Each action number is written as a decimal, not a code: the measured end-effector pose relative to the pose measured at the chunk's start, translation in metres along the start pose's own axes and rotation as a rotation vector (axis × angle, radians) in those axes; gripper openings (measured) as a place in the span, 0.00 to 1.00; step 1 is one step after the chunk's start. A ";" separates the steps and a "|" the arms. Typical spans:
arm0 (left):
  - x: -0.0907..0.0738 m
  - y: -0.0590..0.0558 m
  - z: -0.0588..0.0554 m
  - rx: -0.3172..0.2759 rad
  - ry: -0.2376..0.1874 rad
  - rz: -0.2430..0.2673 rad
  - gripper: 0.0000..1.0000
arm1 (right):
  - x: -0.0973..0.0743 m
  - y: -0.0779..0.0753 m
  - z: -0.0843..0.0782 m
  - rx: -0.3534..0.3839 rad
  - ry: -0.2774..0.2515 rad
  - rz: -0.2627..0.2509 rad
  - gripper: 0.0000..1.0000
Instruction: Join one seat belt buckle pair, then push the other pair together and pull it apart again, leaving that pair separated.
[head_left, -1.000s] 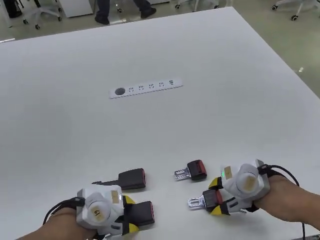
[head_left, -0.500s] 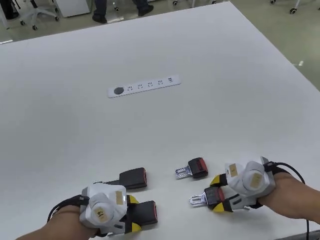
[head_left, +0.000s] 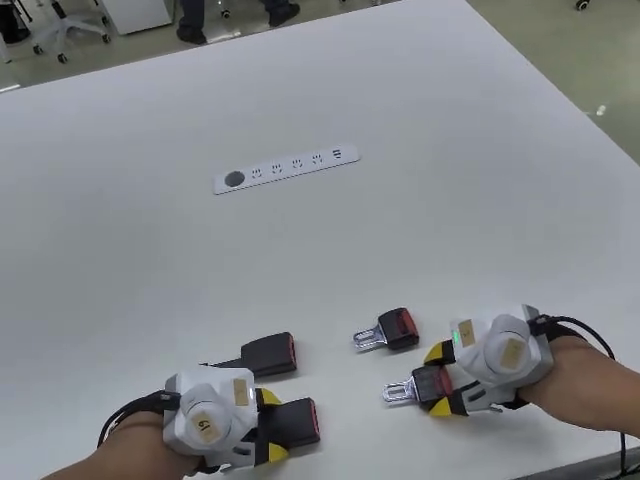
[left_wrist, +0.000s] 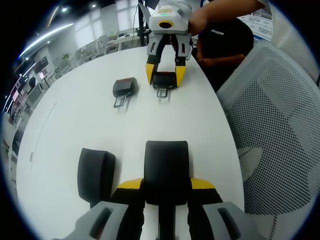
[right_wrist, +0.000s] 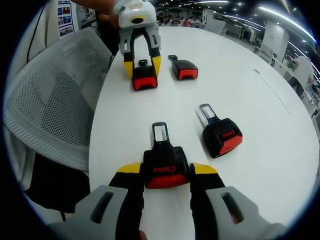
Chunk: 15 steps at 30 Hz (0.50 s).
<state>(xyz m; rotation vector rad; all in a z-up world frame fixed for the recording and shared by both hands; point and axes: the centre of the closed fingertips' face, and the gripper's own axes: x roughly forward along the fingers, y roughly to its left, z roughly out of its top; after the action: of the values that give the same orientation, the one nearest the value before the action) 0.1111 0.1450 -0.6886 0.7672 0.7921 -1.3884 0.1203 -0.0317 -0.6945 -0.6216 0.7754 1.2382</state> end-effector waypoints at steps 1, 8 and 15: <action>0.000 0.000 0.000 0.004 -0.001 0.000 0.33 | 0.000 0.000 0.000 -0.003 0.003 0.001 0.35; 0.000 0.001 -0.001 0.004 -0.003 0.001 0.33 | 0.001 -0.002 0.000 -0.024 0.032 0.023 0.35; 0.000 0.001 -0.001 0.001 -0.001 -0.001 0.33 | 0.001 -0.002 -0.001 -0.026 0.049 0.023 0.35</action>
<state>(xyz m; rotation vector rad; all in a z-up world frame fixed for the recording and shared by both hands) 0.1116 0.1458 -0.6890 0.7673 0.7911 -1.3900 0.1220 -0.0319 -0.6956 -0.6676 0.8102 1.2593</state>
